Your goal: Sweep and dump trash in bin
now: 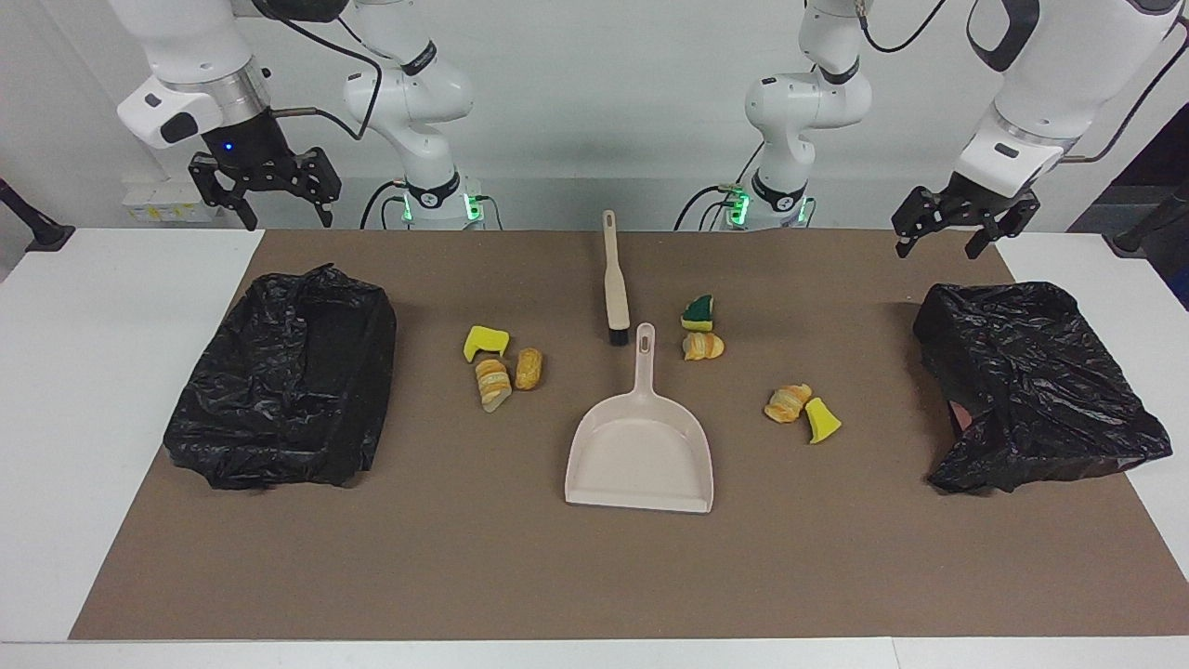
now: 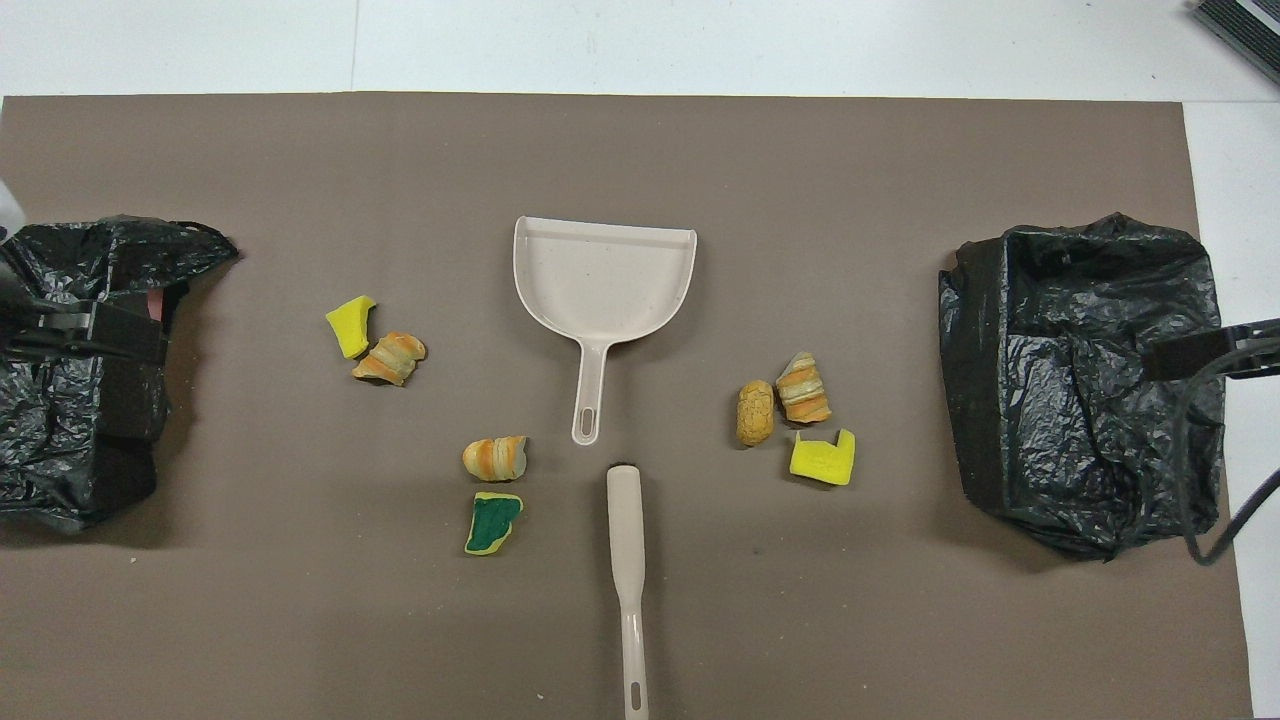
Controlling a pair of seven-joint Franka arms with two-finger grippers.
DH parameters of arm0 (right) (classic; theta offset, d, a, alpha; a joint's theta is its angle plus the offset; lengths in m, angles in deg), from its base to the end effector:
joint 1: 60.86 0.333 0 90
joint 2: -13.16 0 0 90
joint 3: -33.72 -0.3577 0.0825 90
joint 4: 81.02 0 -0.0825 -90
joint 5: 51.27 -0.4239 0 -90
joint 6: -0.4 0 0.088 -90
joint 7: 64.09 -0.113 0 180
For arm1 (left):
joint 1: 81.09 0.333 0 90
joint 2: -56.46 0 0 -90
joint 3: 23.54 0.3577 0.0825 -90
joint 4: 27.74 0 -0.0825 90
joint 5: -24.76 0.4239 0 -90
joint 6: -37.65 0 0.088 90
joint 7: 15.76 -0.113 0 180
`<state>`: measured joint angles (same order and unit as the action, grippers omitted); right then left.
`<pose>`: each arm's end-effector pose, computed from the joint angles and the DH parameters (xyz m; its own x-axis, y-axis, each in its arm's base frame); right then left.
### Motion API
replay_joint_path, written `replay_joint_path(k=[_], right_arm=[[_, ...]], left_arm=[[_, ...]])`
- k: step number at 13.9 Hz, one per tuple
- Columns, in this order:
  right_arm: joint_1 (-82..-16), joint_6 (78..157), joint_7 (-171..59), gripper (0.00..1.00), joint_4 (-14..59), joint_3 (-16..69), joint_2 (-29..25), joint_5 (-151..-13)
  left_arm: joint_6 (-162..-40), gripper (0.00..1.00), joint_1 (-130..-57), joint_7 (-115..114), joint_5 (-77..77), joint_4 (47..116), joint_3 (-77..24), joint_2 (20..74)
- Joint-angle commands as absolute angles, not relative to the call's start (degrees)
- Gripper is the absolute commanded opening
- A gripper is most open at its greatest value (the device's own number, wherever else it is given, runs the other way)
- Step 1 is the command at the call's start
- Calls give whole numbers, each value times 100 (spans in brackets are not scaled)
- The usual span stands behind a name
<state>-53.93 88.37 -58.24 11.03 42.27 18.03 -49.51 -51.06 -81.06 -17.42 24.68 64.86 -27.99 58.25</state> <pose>0.5606 -0.0236 0.6873 0.9973 0.0730 0.0109 0.0728 -0.9972 0.0193 0.5783 -0.0456 0.6534 0.9937 -0.1058 -0.0368 -0.1058 -0.9944 0.0000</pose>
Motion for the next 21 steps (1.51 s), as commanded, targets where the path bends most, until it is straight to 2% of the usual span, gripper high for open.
replay_joint_path(k=[1,6,12,15,18,21], right_arm=[[-5445,8759,-5714,100,1249,4181,1958,-4899],[-5375,8846,-5801,100,1714,4015,2011,-4969],[-5366,9531,-6873,100,2154,3259,1730,-5048],[-5366,9874,-7776,100,2059,2732,1213,-5249],[-5357,10261,-8944,100,1603,2126,484,-5277],[-5366,10630,-10001,100,1224,1607,-211,-5294]], left_arm=[[-5182,100,-8459,-1717,2405,7007,-2784,6076],[-5595,100,-9425,-717,2326,7763,-2784,6384],[-6210,100,-10752,461,2063,8799,-2784,7034],[-6797,100,-11412,963,2063,9475,-2784,7149],[-7738,100,-12010,1569,2019,10118,-2784,7097],[-8667,100,-12643,2201,2019,10487,-2784,6553]])
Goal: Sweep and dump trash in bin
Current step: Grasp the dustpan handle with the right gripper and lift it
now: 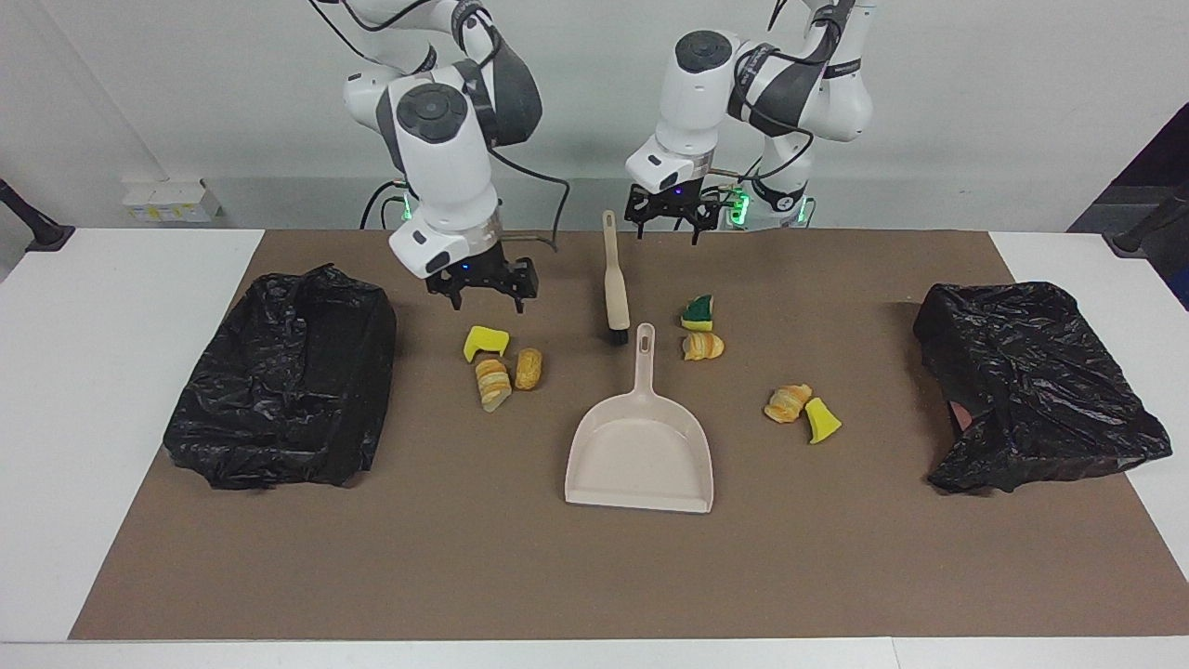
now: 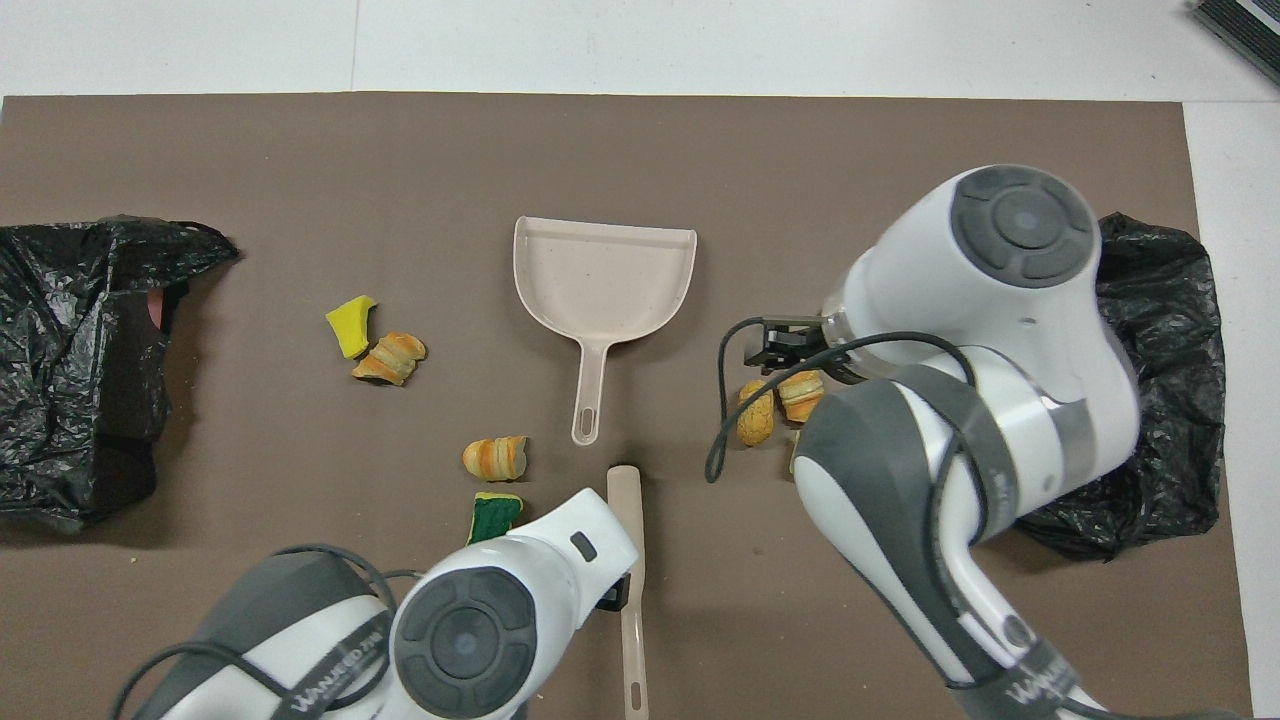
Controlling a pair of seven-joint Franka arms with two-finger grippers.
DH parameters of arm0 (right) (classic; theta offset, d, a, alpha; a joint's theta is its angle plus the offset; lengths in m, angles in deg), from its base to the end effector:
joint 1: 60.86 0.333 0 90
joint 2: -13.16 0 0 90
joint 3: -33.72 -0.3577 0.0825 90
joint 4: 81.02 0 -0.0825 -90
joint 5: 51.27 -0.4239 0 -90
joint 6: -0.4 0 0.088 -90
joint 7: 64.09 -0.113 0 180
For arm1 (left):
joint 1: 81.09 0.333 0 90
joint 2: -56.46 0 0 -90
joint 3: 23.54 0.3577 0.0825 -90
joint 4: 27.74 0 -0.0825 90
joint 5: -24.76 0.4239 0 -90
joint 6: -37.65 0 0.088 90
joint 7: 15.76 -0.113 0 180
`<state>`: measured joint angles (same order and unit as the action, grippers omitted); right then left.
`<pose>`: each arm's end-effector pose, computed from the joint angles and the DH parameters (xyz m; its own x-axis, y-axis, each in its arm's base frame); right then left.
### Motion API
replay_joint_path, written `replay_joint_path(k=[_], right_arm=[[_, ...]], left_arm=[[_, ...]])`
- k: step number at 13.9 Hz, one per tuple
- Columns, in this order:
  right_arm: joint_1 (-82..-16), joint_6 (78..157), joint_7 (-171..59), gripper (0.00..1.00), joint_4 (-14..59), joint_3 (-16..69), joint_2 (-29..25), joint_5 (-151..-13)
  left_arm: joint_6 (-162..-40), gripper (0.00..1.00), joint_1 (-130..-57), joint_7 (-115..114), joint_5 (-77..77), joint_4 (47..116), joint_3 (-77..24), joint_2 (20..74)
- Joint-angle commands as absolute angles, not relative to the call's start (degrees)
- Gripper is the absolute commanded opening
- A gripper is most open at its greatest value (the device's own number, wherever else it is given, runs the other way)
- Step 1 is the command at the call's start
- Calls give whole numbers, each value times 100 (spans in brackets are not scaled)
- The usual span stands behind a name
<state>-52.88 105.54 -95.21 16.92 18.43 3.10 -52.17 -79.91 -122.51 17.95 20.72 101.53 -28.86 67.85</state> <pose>0.6040 0.2498 0.5049 0.9874 -0.1425 -0.0692 -0.1448 -0.9890 -0.0295 0.3462 -0.3760 0.4608 0.9809 -0.1919 -0.0301 -0.1909 -0.9811 0.0328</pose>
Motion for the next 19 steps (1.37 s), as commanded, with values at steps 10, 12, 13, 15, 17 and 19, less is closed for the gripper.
replay_joint_path(k=[10,12,13,15,17,19], right_arm=[[-5155,11456,-10530,100,864,1229,-1055,-5769],[-4858,11719,-10871,100,565,1131,-1485,-5498],[-4734,11834,-11021,100,425,1088,-1714,-5200],[-4715,11932,-11084,100,178,833,-2066,-4760],[-4715,12106,-11067,100,177,815,-2190,-4627],[-4628,12125,-11084,100,230,797,-2269,-4530]], left_arm=[[-10113,100,-13822,3601,2019,10902,-2767,5663],[-9807,100,-13813,3601,2019,10867,-2767,5768],[-9727,100,-13778,3601,2019,10858,-2767,5812],[-9534,82,-13769,3601,2019,10858,-2758,5883],[-9419,64,-13761,3601,2019,10840,-2749,5901],[-9288,44,-13708,3601,2019,10779,-2714,5988]])
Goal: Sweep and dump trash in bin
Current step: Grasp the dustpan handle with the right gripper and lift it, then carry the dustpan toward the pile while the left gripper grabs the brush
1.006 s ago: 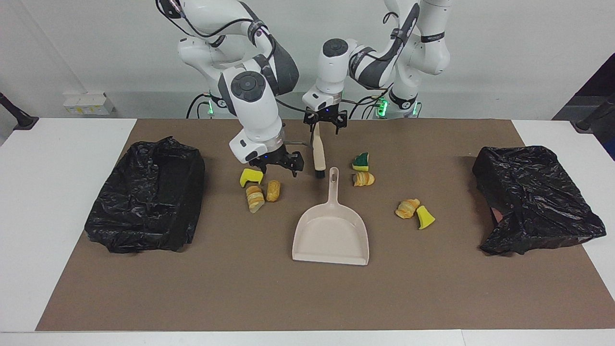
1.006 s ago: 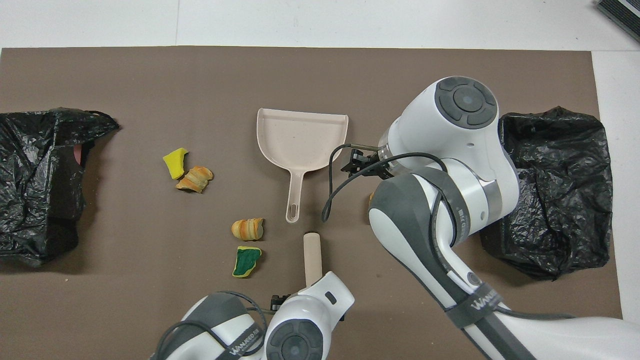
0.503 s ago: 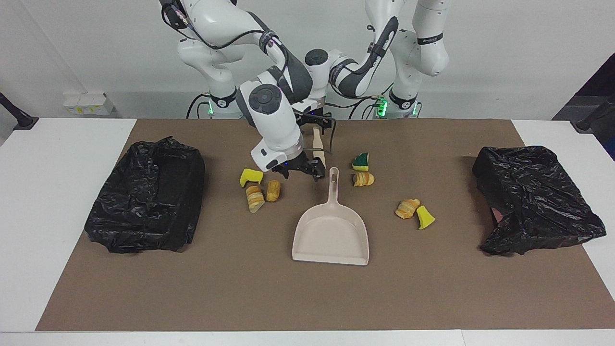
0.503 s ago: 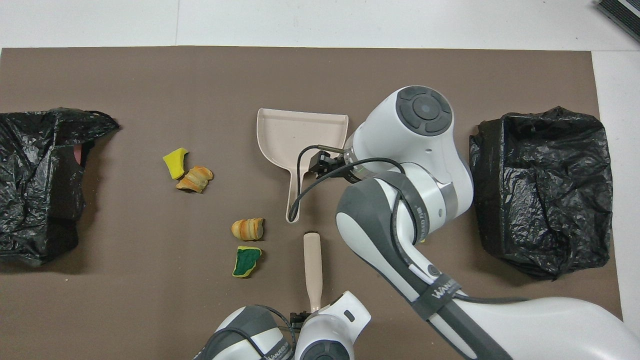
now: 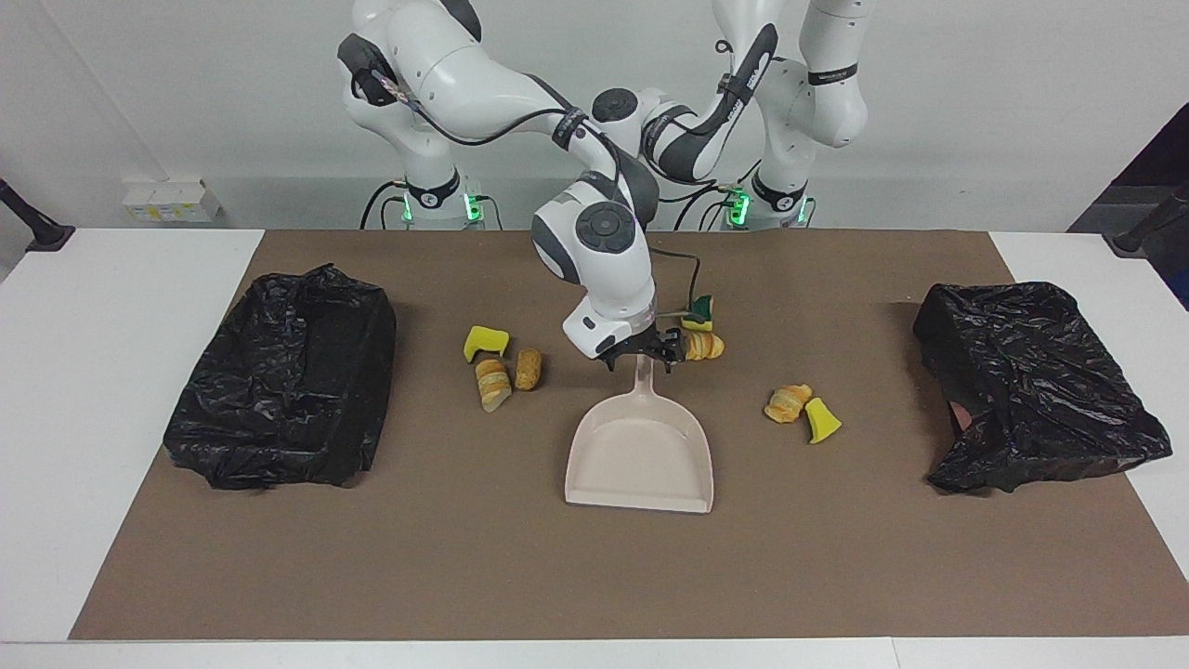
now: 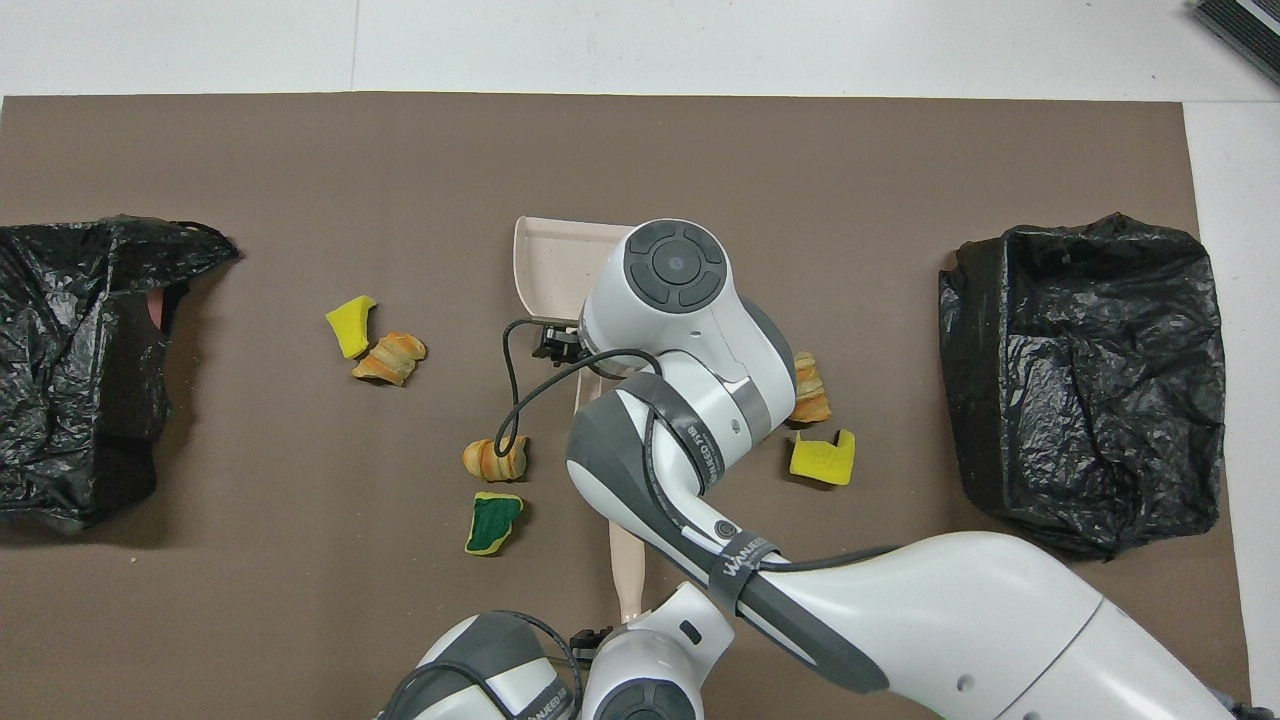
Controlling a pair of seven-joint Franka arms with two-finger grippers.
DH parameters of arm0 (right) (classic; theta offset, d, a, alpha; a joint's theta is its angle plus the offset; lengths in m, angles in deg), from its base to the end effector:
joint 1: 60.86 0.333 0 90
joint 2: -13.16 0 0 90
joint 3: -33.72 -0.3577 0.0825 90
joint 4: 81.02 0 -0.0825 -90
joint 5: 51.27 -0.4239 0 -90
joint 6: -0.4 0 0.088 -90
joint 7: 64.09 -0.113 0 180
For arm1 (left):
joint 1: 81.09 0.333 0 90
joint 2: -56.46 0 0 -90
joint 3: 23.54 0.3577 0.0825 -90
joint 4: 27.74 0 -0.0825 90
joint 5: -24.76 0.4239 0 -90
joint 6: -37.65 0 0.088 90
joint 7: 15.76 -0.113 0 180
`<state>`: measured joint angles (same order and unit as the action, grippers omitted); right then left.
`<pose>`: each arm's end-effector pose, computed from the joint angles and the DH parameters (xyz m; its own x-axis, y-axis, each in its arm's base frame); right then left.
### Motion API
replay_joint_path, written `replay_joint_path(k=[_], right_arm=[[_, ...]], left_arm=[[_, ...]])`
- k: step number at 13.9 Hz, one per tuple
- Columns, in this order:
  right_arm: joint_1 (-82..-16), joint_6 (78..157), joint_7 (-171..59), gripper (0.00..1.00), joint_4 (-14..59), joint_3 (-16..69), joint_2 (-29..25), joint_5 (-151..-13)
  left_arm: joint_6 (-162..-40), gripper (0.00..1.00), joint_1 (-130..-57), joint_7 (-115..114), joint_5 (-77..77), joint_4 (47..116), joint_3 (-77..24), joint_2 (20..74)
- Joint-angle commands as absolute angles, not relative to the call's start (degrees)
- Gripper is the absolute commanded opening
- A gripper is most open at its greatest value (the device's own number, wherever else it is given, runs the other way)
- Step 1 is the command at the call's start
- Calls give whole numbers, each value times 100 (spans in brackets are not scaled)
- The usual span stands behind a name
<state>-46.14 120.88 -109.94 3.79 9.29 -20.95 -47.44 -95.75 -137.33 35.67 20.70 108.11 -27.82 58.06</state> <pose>0.6354 0.4350 0.3707 0.9856 -0.1526 -0.0721 -0.1631 -0.9711 -0.1744 0.2546 -0.4535 0.3419 0.9928 -0.1096 -0.0480 -0.1089 -0.9939 0.0178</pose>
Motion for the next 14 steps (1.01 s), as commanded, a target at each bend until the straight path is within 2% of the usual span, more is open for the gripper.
replay_joint_path(k=[1,2,5,6,7,8,9,14], right_arm=[[-4610,12064,-11076,100,282,780,-2244,-4451],[-4618,11968,-11076,100,300,666,-2226,-4442],[-4619,11625,-11111,100,283,534,-2217,-4424],[-4627,11607,-11102,87,291,533,-2208,-4424],[-4636,11607,-11102,64,292,533,-2208,-4415],[-4636,11598,-11111,36,292,533,-2208,-4424],[-4636,11563,-11119,1,292,533,-2208,-4424],[-4759,11396,-11278,0,256,533,-2086,-4424]], left_arm=[[-9191,29,-13656,3601,2019,10718,-2723,5980],[-9182,0,-13655,3592,2019,10734,-2723,5989],[-9076,0,-13629,3592,2019,10734,-2714,5989],[-9015,0,-13559,3592,2019,10717,-2714,5989],[-8928,0,-13524,3592,2019,10717,-2705,6006],[-8901,0,-13454,3583,2019,10717,-2705,6050],[-8770,0,-13392,3592,2027,10717,-2697,6111],[-8250,0,-13059,3417,2150,10866,-2705,6472]])
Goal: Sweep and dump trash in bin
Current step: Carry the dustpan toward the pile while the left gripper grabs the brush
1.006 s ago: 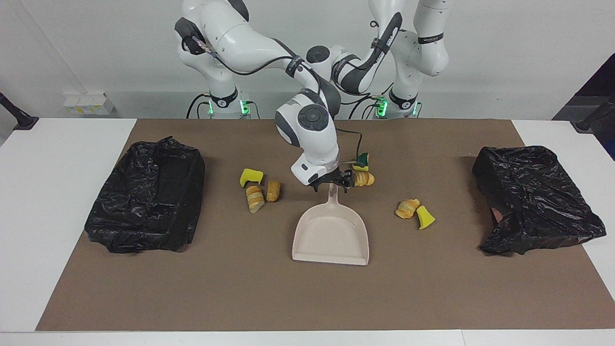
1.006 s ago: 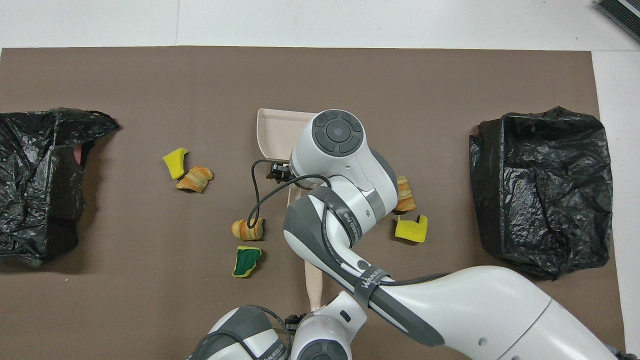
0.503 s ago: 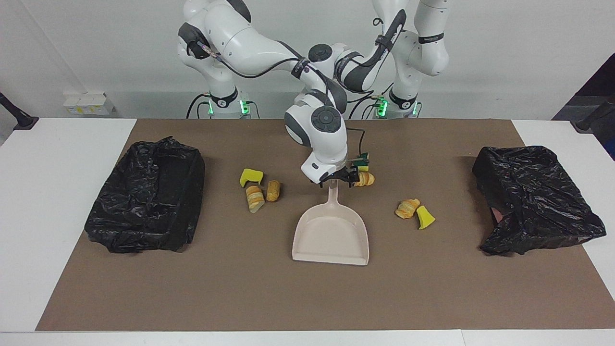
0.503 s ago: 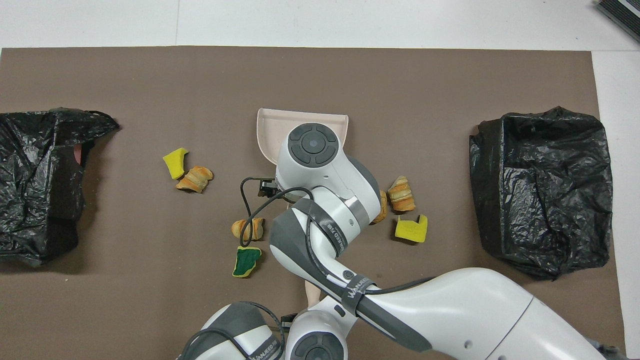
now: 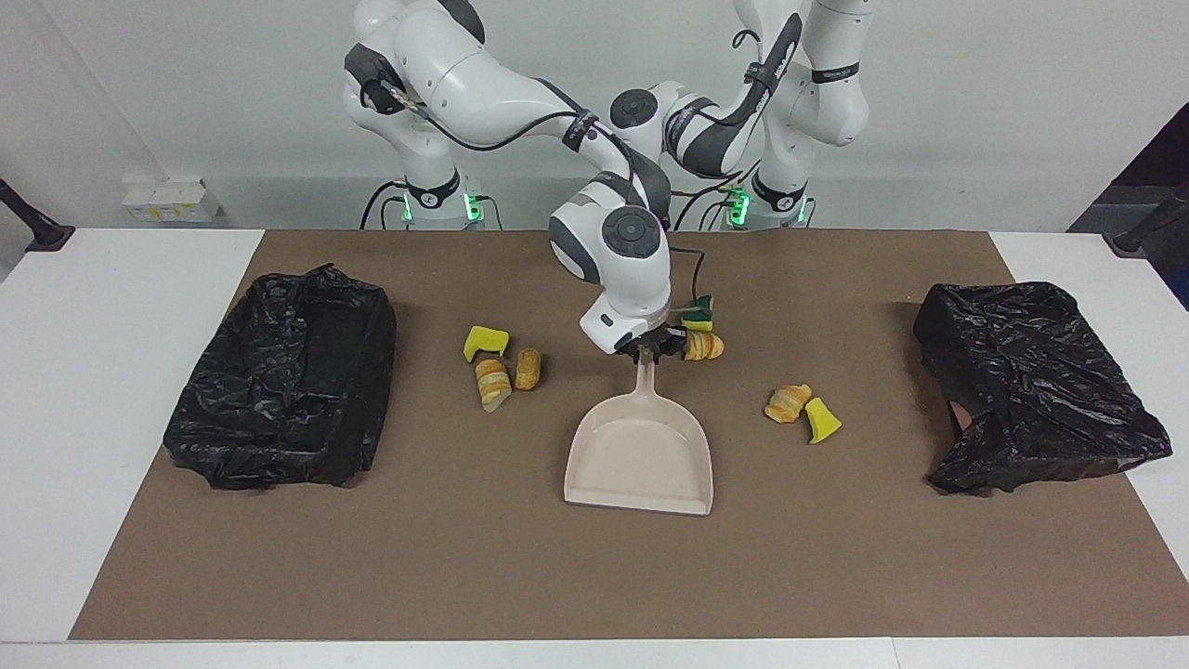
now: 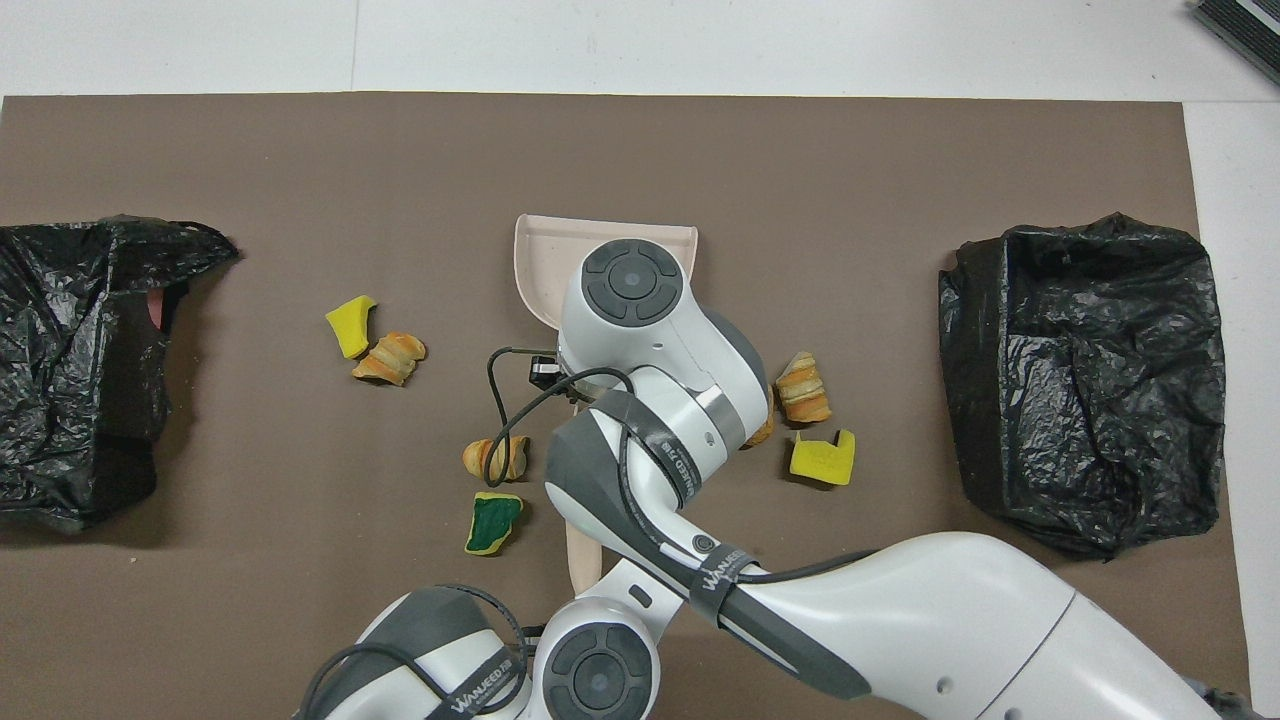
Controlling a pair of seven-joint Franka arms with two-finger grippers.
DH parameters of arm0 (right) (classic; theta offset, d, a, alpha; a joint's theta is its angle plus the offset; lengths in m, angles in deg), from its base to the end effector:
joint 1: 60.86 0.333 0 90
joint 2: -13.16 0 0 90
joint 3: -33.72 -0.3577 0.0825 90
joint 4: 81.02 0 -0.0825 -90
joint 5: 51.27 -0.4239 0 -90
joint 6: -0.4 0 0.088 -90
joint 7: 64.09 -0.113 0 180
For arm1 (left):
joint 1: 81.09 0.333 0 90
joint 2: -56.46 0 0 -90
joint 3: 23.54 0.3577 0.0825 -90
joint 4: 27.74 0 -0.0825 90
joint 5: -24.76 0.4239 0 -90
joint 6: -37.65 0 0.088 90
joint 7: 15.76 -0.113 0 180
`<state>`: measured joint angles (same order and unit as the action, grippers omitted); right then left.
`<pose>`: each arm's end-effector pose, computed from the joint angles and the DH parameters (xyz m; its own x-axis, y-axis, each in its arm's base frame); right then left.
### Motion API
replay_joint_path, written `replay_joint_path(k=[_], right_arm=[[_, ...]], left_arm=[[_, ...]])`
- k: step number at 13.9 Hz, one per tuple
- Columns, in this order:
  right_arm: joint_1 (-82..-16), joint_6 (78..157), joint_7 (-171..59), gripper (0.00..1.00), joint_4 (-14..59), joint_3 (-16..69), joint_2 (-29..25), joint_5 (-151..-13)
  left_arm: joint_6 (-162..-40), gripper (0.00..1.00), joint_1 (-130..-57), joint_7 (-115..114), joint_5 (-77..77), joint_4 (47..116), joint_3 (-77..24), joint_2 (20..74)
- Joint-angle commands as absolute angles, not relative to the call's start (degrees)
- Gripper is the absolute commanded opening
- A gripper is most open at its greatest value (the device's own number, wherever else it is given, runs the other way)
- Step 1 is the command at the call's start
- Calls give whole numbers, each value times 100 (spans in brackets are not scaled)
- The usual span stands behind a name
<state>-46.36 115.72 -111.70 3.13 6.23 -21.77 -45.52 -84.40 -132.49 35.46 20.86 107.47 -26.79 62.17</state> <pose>0.6139 0.4530 0.3658 0.9840 -0.1209 -0.1306 -0.1365 -0.9836 -0.1181 0.2858 -0.4088 0.3677 0.9929 -0.0149 -0.1183 -0.0236 -0.9971 -0.0724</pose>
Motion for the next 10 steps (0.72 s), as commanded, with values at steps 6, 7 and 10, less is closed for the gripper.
replay_joint_path(k=[6,7,10], right_arm=[[-5408,10318,-8288,0,458,481,-1199,-4582],[-5505,9949,-7463,0,467,507,-997,-4591],[-5541,9296,-5474,0,1035,911,-365,-4582]], left_arm=[[-7672,0,-12154,2320,2300,10797,-2697,6814],[-7504,0,-11926,2083,2300,10718,-2696,6893],[-7459,0,-11214,1554,2309,10586,-2696,6982]])
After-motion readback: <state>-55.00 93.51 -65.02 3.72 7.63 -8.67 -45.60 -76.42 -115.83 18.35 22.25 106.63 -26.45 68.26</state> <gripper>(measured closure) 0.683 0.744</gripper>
